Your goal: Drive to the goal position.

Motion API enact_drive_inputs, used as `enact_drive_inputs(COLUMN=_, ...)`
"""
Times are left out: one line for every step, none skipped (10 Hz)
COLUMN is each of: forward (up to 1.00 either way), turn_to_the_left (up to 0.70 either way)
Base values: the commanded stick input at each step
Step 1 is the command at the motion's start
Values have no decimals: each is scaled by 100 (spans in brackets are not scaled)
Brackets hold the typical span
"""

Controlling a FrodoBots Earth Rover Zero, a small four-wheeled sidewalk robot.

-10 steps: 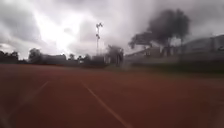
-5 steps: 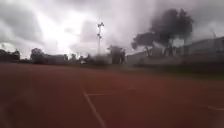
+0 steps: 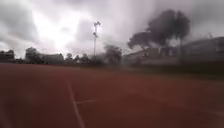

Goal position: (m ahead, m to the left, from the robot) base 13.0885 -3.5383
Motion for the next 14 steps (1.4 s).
enact_drive_inputs(forward=100, turn_to_the_left=0)
enact_drive_inputs(forward=100, turn_to_the_left=0)
enact_drive_inputs(forward=100, turn_to_the_left=0)
enact_drive_inputs(forward=100, turn_to_the_left=0)
enact_drive_inputs(forward=100, turn_to_the_left=0)
enact_drive_inputs(forward=100, turn_to_the_left=0)
enact_drive_inputs(forward=100, turn_to_the_left=0)
enact_drive_inputs(forward=100, turn_to_the_left=0)
enact_drive_inputs(forward=100, turn_to_the_left=0)
enact_drive_inputs(forward=100, turn_to_the_left=0)
enact_drive_inputs(forward=100, turn_to_the_left=0)
enact_drive_inputs(forward=100, turn_to_the_left=0)
enact_drive_inputs(forward=100, turn_to_the_left=0)
enact_drive_inputs(forward=100, turn_to_the_left=0)
